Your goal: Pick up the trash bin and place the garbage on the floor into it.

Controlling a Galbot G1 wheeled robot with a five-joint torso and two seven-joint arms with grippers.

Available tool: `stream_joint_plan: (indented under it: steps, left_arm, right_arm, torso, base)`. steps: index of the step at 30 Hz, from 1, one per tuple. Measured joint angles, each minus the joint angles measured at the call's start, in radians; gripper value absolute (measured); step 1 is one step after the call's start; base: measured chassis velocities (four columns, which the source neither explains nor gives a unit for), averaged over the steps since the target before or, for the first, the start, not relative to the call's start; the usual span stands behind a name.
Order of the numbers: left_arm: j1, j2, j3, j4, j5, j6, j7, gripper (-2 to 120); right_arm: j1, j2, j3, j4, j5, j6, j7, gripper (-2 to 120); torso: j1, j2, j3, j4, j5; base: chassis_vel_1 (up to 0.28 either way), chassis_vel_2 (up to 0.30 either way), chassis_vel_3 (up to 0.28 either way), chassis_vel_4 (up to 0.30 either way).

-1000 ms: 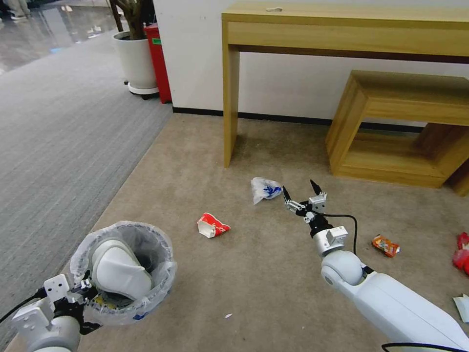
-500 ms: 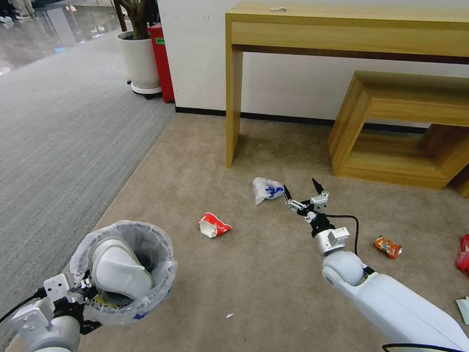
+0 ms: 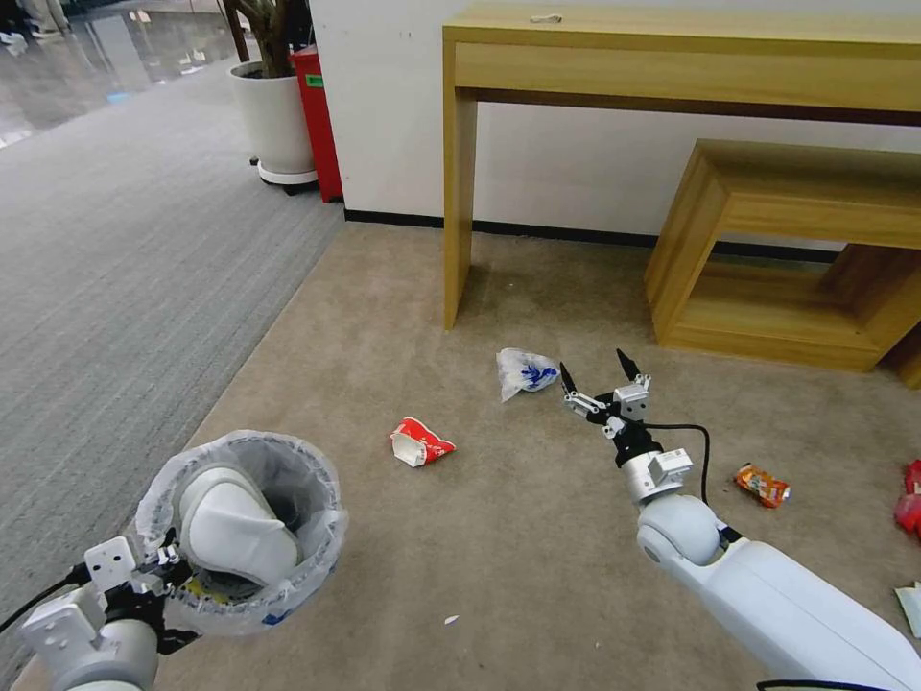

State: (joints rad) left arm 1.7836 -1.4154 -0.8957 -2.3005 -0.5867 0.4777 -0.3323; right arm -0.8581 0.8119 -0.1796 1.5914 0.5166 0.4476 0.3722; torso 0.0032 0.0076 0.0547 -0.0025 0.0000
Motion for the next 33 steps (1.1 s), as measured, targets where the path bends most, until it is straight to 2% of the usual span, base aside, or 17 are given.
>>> stream_joint_plan:
  steps: [11,25,33]
  left_arm:
    - [0.002,0.001,-0.001,-0.003,-0.005,0.002,0.001,0]
    - [-0.005,0.003,0.000,0.007,-0.007,-0.004,0.004,0]
    - [-0.009,0.003,0.002,0.013,-0.006,-0.004,0.005,0]
  right_arm:
    - [-0.004,0.006,0.000,0.006,-0.005,-0.015,0.000,100]
    - [0.001,0.020,-0.014,-0.003,-0.012,-0.009,-0.005,100]
    - [0.021,0.022,-0.028,-0.004,0.000,-0.012,-0.023,100]
  torso:
    - [0.000,0.000,0.000,0.0000,0.0000]
    - [0.000,0.000,0.000,-0.0001,0.0001]
    - [0.000,0.000,0.000,0.0000,0.0000]
  base:
    - [-0.006,0.011,0.009,-0.007]
    - [-0.114,0.117,0.125,-0.116]
    - [-0.041,0.029,0.028,-0.036]
